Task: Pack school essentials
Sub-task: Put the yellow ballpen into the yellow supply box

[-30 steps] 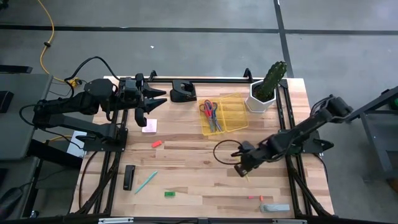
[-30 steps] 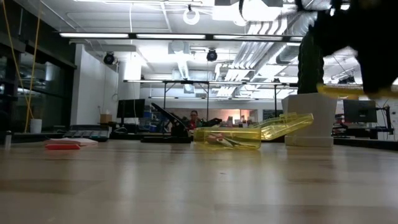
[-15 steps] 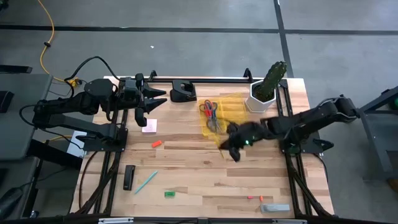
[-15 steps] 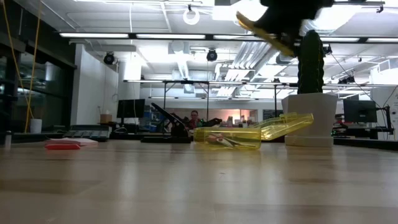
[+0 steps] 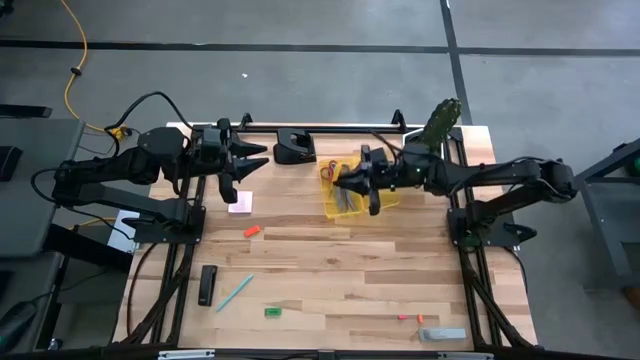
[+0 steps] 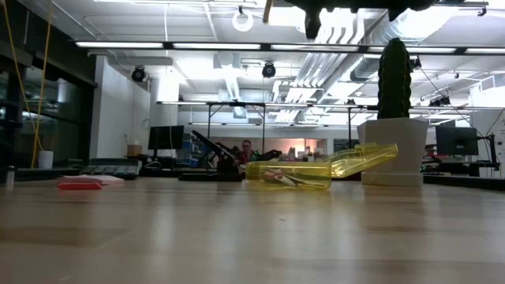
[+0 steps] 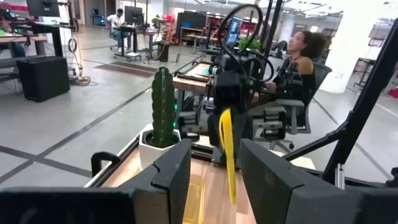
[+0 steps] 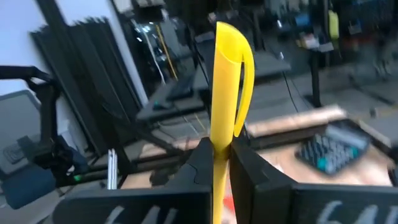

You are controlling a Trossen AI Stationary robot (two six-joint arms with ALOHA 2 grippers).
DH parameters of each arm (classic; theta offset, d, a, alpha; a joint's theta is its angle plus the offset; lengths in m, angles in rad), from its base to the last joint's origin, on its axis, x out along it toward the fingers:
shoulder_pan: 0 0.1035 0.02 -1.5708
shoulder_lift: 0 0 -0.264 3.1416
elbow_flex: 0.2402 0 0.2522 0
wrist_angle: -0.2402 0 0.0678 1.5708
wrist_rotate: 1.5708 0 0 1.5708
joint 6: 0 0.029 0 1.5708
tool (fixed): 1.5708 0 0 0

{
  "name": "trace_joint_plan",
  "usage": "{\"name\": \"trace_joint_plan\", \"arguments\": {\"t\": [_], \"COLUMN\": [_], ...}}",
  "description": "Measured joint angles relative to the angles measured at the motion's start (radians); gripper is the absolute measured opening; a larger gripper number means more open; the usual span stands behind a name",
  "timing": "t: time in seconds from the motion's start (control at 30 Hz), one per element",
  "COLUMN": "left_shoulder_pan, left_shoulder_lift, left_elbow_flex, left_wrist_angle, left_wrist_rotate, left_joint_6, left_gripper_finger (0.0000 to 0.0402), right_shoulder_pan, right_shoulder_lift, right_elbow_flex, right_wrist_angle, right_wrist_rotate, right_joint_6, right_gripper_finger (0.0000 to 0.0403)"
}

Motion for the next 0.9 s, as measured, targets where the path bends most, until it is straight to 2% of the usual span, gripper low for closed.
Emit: {"name": "trace_joint_plan", "arguments": {"t": [0.23, 0.57, 0.73, 0.9], "left_shoulder_pan": [0.0, 0.0, 0.0, 0.0], "left_shoulder_lift": [0.0, 0.0, 0.0, 0.0], "left_elbow_flex": [0.0, 0.0, 0.0, 0.0], "left_wrist_angle": [-0.004, -0.03, -0.034, -0.034], "left_wrist_rotate": [0.0, -0.034, -0.034, -0.035], "left_joint_6": [0.004, 0.003, 0.003, 0.003], "left_gripper_finger": [0.0126, 0.0126, 0.0126, 0.0126], "right_shoulder_pan": [-0.018, -0.023, -0.082, -0.159], "right_shoulder_lift": [0.0, 0.0, 0.044, 0.194], "right_elbow_flex": [0.001, 0.001, 0.108, 0.298], "right_wrist_angle": [0.024, -0.043, -0.303, -0.588], "right_wrist_rotate": [-0.016, 0.011, 0.039, 0.05], "right_joint_6": [-0.009, 0.037, 0.082, 0.078], "right_gripper_finger": [0.0003, 0.0006, 0.0005, 0.0003]}}
